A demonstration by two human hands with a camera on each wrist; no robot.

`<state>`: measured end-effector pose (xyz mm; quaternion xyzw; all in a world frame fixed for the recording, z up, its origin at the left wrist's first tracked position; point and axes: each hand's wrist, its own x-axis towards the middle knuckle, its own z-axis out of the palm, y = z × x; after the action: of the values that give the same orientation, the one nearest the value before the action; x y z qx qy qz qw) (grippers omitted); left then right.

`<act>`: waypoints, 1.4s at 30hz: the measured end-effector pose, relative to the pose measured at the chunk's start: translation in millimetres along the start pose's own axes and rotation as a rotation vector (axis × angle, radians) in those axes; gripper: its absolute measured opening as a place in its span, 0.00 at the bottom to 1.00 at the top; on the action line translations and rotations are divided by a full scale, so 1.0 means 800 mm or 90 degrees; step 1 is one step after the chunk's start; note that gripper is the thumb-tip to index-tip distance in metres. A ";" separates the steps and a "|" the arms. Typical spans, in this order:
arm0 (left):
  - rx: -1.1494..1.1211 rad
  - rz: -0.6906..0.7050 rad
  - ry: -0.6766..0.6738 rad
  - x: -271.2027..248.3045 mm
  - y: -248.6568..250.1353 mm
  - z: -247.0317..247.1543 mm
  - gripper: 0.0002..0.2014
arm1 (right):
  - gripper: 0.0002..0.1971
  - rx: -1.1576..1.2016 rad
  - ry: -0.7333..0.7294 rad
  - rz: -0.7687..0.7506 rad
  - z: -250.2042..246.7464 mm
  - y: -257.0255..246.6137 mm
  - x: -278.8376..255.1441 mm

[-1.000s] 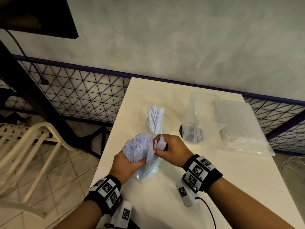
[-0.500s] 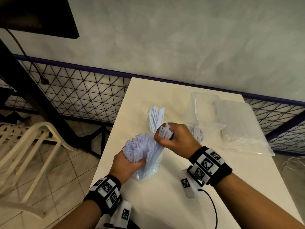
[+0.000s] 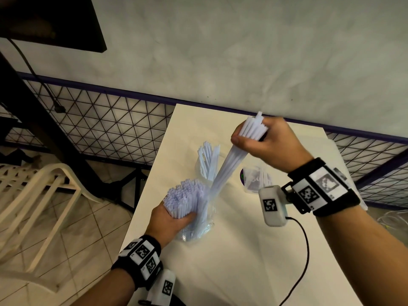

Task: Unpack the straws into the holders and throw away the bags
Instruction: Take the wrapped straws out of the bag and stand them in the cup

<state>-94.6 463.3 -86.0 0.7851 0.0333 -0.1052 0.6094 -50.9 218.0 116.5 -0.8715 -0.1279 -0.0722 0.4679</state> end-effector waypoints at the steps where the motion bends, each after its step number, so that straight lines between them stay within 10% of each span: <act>1: 0.003 0.002 -0.001 0.000 0.000 0.000 0.22 | 0.03 0.002 0.004 -0.003 -0.006 -0.002 0.004; 11: 0.003 0.007 0.006 -0.001 -0.001 0.000 0.22 | 0.06 -0.132 0.081 -0.015 -0.010 0.024 0.064; 18: -0.009 0.009 0.011 -0.004 0.001 0.000 0.23 | 0.31 -0.216 -0.104 0.106 0.047 0.084 0.065; 29: -0.019 0.011 0.016 -0.005 0.001 0.000 0.23 | 0.52 -0.381 -0.266 -0.013 0.087 0.100 0.059; 35: -0.030 0.005 0.019 -0.003 -0.003 0.000 0.22 | 0.39 -0.488 -0.376 -0.087 0.111 0.102 0.074; 42: -0.026 0.003 0.022 -0.002 -0.005 0.001 0.22 | 0.07 -0.444 -0.300 -0.091 0.111 0.108 0.087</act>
<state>-97.0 463.5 -89.7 0.7742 0.0440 -0.0897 0.6250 41.6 257.1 15.9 -0.9592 -0.2591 0.0580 0.0968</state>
